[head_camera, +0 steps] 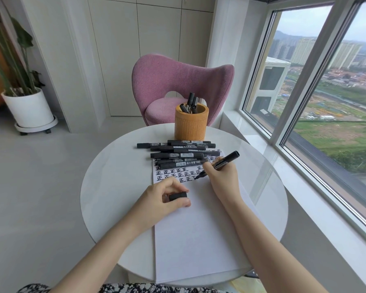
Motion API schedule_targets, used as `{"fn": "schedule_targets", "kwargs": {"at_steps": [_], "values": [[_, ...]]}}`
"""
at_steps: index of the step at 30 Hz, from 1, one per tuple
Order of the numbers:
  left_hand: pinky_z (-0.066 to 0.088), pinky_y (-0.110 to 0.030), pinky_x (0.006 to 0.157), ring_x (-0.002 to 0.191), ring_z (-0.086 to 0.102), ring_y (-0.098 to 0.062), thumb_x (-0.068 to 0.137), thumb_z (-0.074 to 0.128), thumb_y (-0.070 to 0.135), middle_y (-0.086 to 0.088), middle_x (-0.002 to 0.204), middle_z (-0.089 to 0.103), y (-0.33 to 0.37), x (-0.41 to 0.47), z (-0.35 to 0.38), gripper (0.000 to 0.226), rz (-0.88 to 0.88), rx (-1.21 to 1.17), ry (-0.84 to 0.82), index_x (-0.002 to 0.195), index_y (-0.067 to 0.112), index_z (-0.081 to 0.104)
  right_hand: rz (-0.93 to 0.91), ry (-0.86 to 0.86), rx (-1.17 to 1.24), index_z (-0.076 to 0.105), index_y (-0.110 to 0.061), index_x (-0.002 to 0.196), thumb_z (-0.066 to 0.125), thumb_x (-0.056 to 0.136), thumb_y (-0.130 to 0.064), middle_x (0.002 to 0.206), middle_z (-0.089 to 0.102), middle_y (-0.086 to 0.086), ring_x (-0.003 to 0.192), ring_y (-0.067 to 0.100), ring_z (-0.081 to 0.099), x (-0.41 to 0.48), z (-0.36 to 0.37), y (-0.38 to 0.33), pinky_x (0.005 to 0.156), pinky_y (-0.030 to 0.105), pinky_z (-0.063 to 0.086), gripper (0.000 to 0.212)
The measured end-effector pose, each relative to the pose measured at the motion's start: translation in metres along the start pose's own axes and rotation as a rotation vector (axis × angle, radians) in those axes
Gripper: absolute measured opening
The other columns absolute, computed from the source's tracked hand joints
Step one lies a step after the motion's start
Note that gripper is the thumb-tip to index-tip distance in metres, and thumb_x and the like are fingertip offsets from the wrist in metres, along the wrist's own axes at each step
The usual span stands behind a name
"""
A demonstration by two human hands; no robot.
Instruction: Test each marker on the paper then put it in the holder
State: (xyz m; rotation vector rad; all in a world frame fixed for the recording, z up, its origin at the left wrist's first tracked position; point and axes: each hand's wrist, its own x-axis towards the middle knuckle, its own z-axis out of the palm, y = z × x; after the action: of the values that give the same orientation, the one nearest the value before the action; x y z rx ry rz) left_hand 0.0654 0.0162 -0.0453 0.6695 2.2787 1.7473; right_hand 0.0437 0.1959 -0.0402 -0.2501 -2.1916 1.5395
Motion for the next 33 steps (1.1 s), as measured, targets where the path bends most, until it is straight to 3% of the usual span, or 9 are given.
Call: {"fn": "schedule_targets", "kwargs": {"at_steps": [5,10,14,18,21,27,33], "values": [[0.038,-0.013,0.064,0.094,0.065,-0.023,0.078,0.074,0.02,0.001,0.086,0.074,-0.001,0.0005,-0.0003,0.02,-0.004,-0.006,0.01,0.078,0.033,0.06,0.013,0.023,0.035,0.034,-0.012,0.06,0.059,0.083,-0.008,0.057,0.03,0.003,0.055,0.01,0.023,0.0008,-0.001,0.0002,0.047,0.025,0.017,0.034],[0.039,-0.015,0.067,0.095,0.065,-0.023,0.077,0.075,0.023,0.001,0.086,0.074,-0.0001,0.0005,0.0001,0.02,-0.007,-0.004,0.004,0.08,0.035,0.06,0.005,0.01,0.018,0.036,-0.011,0.061,0.06,0.085,-0.011,0.058,0.03,0.003,0.055,0.009,0.024,0.0003,0.0005,0.002,0.049,0.026,0.018,0.034],[0.041,-0.025,0.074,0.094,0.066,-0.022,0.071,0.073,0.031,0.001,0.085,0.075,-0.0002,0.0001,0.0002,0.017,-0.004,-0.015,0.005,0.081,0.031,0.059,-0.005,0.018,0.031,0.034,-0.012,0.061,0.059,0.084,-0.008,0.059,0.029,0.004,0.057,0.011,0.024,0.0003,0.0005,0.0027,0.052,0.029,0.017,0.034],[0.04,-0.027,0.074,0.095,0.066,-0.024,0.079,0.074,0.018,0.0,0.085,0.075,-0.0018,0.0006,-0.0001,0.016,-0.013,-0.013,0.002,0.083,0.024,0.06,0.004,0.02,0.032,0.028,-0.019,0.056,0.058,0.083,-0.008,0.049,0.027,-0.01,0.051,0.008,0.021,0.001,0.0004,0.0029,0.047,0.024,0.017,0.042],[0.041,-0.029,0.077,0.095,0.066,-0.025,0.077,0.075,0.022,0.0,0.085,0.075,-0.0006,0.0001,-0.0001,0.016,-0.015,-0.014,-0.002,0.083,0.025,0.06,0.013,0.012,0.033,0.027,-0.023,0.052,0.059,0.085,-0.009,0.042,0.028,-0.013,0.048,0.005,0.022,0.0016,0.0002,0.0029,0.044,0.02,0.019,0.048],[0.04,-0.027,0.073,0.095,0.065,-0.024,0.08,0.073,0.018,-0.001,0.084,0.075,0.0,-0.0003,0.0002,0.015,-0.016,0.005,-0.001,0.087,0.019,0.06,0.007,-0.028,0.004,0.036,0.001,0.061,0.058,0.085,-0.015,0.059,0.038,0.006,0.058,0.011,0.03,0.0013,0.002,0.0062,0.052,0.029,0.021,0.036],[0.041,-0.031,0.077,0.095,0.066,-0.023,0.08,0.073,0.017,0.0,0.085,0.075,-0.0017,-0.0005,-0.0006,0.015,-0.017,0.006,-0.001,0.086,0.02,0.06,-0.004,-0.015,0.014,0.035,-0.013,0.062,0.059,0.084,-0.011,0.057,0.031,0.001,0.055,0.01,0.026,-0.0008,0.0004,0.0034,0.05,0.027,0.019,0.033]]}}
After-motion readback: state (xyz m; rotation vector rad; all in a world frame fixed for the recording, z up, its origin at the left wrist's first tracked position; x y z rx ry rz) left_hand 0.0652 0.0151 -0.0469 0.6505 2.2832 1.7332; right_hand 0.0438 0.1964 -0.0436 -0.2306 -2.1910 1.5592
